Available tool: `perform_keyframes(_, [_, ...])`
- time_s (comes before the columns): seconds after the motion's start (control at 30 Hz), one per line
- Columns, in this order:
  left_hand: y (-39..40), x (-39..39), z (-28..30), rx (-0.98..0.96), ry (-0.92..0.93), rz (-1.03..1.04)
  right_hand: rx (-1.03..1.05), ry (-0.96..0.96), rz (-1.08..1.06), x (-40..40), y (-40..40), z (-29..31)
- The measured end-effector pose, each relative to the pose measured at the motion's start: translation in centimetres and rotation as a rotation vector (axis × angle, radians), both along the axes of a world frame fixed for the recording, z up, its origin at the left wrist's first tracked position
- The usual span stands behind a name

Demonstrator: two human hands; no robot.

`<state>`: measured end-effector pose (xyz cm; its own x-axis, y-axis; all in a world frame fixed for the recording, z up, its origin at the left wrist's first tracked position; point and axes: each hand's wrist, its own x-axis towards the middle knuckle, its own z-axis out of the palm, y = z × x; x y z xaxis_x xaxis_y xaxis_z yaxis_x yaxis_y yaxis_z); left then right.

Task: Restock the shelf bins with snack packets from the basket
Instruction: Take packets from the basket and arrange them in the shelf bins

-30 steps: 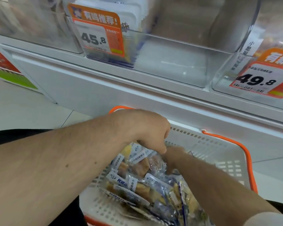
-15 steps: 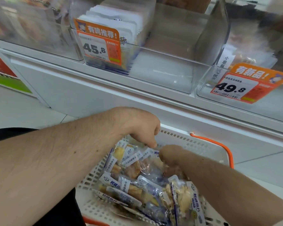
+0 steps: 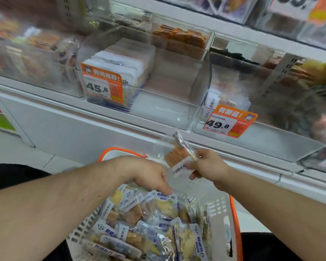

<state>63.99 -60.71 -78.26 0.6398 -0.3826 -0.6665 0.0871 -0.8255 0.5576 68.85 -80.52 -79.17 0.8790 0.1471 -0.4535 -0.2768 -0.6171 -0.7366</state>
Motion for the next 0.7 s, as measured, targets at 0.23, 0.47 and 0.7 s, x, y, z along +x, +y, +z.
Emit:
perform_keyframes(0.23, [-0.1, -1.2, -0.5, -0.444, -0.131, 0.496, 0.720, 0.259, -0.184, -4.0, 0.3, 1.6])
perform_keyframes(0.47, [-0.9, -0.8, 1.1, -0.648, -0.428, 0.754, 0.389, 0.096, -0.048, -4.4, -0.2, 3.4])
perform_keyframes(0.7, [-1.0, 1.8, 5.7, -0.353, -0.716, 0.493, -0.069, -0.523, -0.180, -2.6, -3.9, 8.8])
